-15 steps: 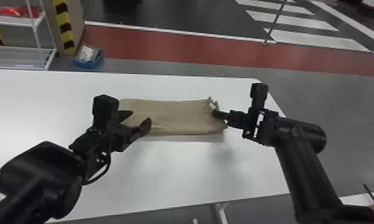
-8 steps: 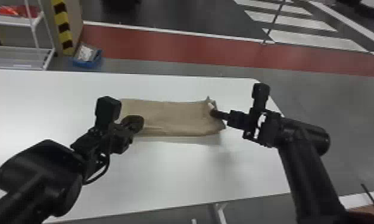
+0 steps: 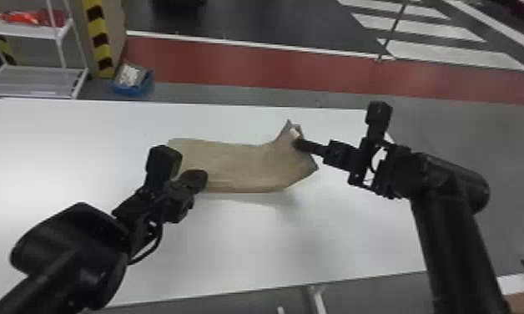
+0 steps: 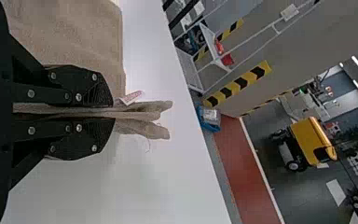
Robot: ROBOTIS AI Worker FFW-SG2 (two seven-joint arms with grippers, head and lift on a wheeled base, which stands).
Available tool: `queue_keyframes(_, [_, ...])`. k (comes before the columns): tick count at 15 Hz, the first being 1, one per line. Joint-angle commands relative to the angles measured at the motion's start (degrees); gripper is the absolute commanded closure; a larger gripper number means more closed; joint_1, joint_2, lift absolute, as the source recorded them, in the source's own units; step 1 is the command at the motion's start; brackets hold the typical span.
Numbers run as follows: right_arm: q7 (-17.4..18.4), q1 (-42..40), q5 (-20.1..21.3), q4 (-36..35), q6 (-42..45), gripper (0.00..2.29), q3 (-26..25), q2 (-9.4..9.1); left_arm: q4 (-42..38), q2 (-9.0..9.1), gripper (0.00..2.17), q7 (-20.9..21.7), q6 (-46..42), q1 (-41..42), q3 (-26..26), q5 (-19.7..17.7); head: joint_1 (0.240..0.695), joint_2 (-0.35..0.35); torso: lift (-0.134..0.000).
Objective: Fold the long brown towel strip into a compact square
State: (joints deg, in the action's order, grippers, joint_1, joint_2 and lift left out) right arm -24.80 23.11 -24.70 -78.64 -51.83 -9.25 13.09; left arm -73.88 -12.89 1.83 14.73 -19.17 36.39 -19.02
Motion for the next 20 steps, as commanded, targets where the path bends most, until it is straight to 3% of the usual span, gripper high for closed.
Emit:
queue_keyframes(1, [0.5, -0.5, -3.9, -3.6, -1.0, 1.03, 0.1, -0.26, 0.6, 0.32, 1.56, 0.3, -0.2, -0.2, 0.0, 0.0, 0.695, -0.213, -0.12])
queue_keyframes(4, [1.1, 0.5, -5.3, -5.8, -1.0, 1.03, 0.5, -2.99, 1.2, 0.85, 1.56, 1.2, -0.2, -0.4, 0.0, -0.1, 0.695, -0.194, -0.12])
queue_keyframes(7, [1.8, 1.2, -4.9, -5.8, -0.9, 1.03, 0.5, -5.62, 0.9, 0.58, 1.56, 3.6, 0.0, -0.3, -0.3, -3.6, 0.695, -0.173, -0.12])
queue_keyframes(10, [2.4, 1.2, -4.9, -6.0, -0.9, 1.03, 0.7, -6.33, -2.8, -2.23, 1.56, 4.9, 0.5, 0.0, -2.2, -7.8, 0.695, -0.158, -0.12])
queue_keyframes(14, [2.9, 0.5, -5.8, -7.4, -1.0, 1.03, 0.6, -6.68, -1.3, -3.72, 1.56, 5.8, 0.9, -1.0, -5.0, -5.9, 0.676, -0.121, -0.12])
queue_keyframes(17, [2.9, 0.5, -6.3, -7.7, -1.0, 1.03, 0.6, -7.64, 6.3, -2.76, 1.56, 6.7, -1.8, -3.7, -4.2, -4.4, 0.673, -0.096, -0.12])
queue_keyframes(20, [2.9, 1.9, -6.3, -7.7, -1.0, 1.03, 1.2, -8.7, 8.1, -2.14, 1.56, 8.9, -2.3, -4.2, -3.7, -3.7, 0.677, -0.074, -0.12])
